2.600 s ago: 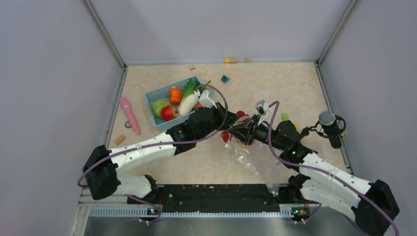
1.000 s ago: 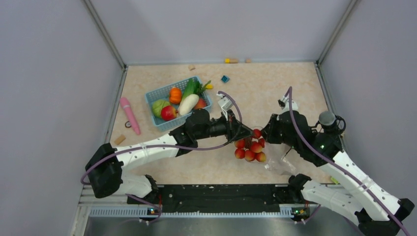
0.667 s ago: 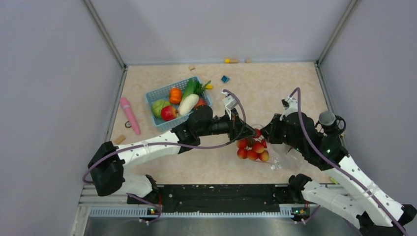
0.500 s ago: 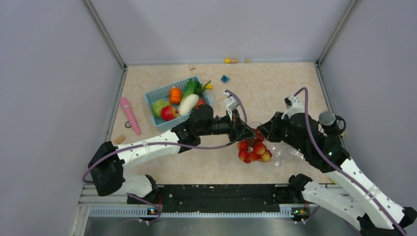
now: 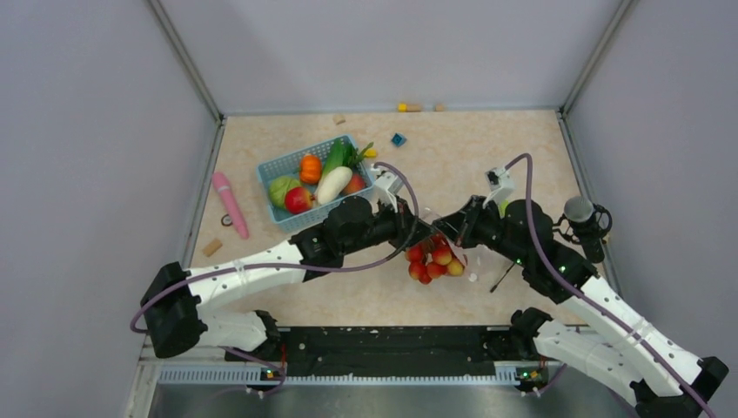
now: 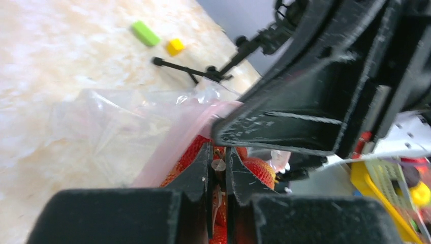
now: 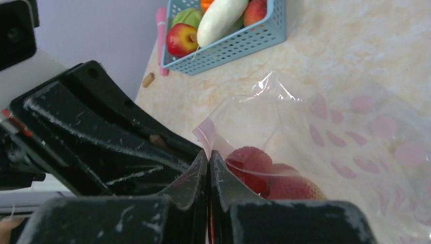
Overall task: Place the food in the zip-top bag and seal the zipper
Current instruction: Place the fake fruit in the zipper food storage bag.
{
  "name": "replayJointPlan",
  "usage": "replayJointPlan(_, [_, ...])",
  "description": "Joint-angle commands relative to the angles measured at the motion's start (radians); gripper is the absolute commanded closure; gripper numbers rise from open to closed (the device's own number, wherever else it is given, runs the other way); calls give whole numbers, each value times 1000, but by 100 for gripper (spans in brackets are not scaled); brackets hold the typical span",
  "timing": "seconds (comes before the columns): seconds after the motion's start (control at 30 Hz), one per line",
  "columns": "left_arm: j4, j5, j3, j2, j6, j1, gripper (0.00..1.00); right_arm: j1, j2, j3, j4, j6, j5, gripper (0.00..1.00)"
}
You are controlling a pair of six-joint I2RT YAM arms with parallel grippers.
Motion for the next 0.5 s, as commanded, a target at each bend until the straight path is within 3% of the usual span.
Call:
replayJointPlan(0.0, [69, -319, -9, -89, -66, 9, 100, 6, -2, -45, 154, -59, -224, 100])
replayJointPlan(0.23, [59, -237, 15, -59, -99, 12, 100, 6, 49, -68, 222, -141, -264, 90])
replayJointPlan(0.47, [45, -271, 18, -66, -130, 11, 100, 6, 44, -70, 182, -233, -187, 69])
